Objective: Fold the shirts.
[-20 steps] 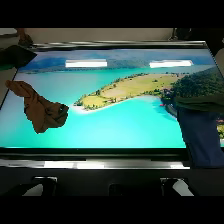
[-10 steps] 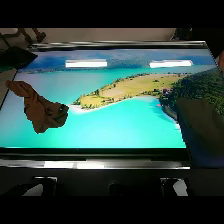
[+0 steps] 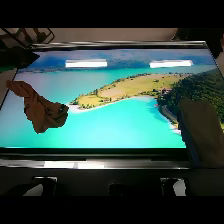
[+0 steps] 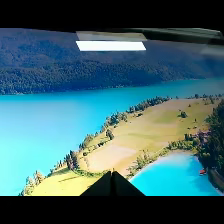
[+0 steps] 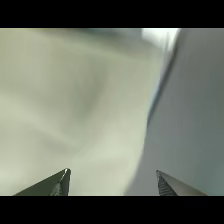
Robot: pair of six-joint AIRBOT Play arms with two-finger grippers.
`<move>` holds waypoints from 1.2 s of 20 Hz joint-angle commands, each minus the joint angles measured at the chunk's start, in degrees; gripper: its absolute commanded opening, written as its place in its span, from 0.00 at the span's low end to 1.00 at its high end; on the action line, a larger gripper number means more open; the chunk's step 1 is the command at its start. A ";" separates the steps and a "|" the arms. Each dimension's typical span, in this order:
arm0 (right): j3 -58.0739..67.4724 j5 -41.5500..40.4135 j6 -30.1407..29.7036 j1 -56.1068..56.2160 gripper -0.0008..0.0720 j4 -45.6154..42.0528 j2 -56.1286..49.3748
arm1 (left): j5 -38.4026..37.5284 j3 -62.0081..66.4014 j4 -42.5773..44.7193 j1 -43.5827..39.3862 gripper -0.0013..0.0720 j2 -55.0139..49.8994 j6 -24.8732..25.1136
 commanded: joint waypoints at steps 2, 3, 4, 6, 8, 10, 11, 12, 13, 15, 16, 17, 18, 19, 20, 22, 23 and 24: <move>15.08 -18.60 -9.49 7.96 0.91 9.07 0.15 | 7.45 7.39 20.44 -4.42 0.05 -1.16 -11.87; 17.20 -22.69 -11.45 13.68 0.91 12.59 0.15 | 7.43 9.25 29.09 -7.13 0.05 -2.49 -14.45; 18.12 -26.38 -11.32 21.31 0.91 14.60 0.15 | 5.51 10.16 37.73 -10.47 0.05 -4.00 -16.57; 18.08 -29.46 -6.43 37.77 0.91 13.68 -1.27 | -5.79 10.19 49.72 -16.04 0.05 -7.80 -17.81; 18.03 -26.18 1.49 52.02 0.91 9.92 -5.77 | -19.91 7.67 49.55 -17.94 0.34 -11.69 -18.08; 18.03 -17.68 7.30 60.39 0.91 10.32 -12.48 | -27.96 -0.76 45.75 -18.05 1.00 -12.76 -19.96; 18.03 -12.20 7.39 62.40 0.91 12.72 -16.24 | -27.63 -6.78 43.65 -18.05 1.00 -11.54 -19.98; 18.03 -7.10 7.26 63.34 0.91 15.12 -19.30 | -24.94 -13.73 41.83 -18.08 1.00 -9.16 -21.40; 18.03 -3.23 7.02 63.52 0.87 16.83 -21.86 | -20.98 -20.13 40.26 -18.08 1.00 -6.14 -23.10; 18.03 -0.81 6.84 63.69 0.85 15.58 -23.80 | -12.11 -30.38 40.09 -18.05 1.00 0.20 -28.46; 18.03 -1.16 6.84 63.69 0.86 14.05 -23.85 | -9.46 -32.85 40.09 -17.92 1.00 2.12 -29.77; 18.03 -1.27 6.84 63.69 0.86 12.57 -23.85 | -8.44 -33.48 40.09 -17.94 1.00 2.82 -29.99; 18.05 -0.59 6.84 63.69 0.85 11.85 -23.85 | -8.37 -33.31 40.09 -17.94 1.00 2.84 -29.99; 18.03 -0.04 6.84 63.69 0.85 11.52 -23.85 | -8.46 -33.31 40.09 -17.94 1.00 2.82 -29.94; 18.05 -0.15 6.84 63.69 0.85 11.47 -23.85 | -8.39 -33.33 40.11 -17.92 1.00 2.80 -29.79; 18.05 -0.31 6.84 63.69 0.85 11.52 -23.85 | -8.41 -33.35 40.09 -17.94 1.00 2.80 -29.79; 18.05 -0.31 6.84 63.69 0.85 11.50 -23.85 | -8.41 -33.35 40.09 -17.94 1.00 2.80 -29.79; 18.05 -0.31 6.84 63.69 0.85 11.52 -23.85 | -8.41 -33.35 40.11 -17.94 1.00 2.80 -29.79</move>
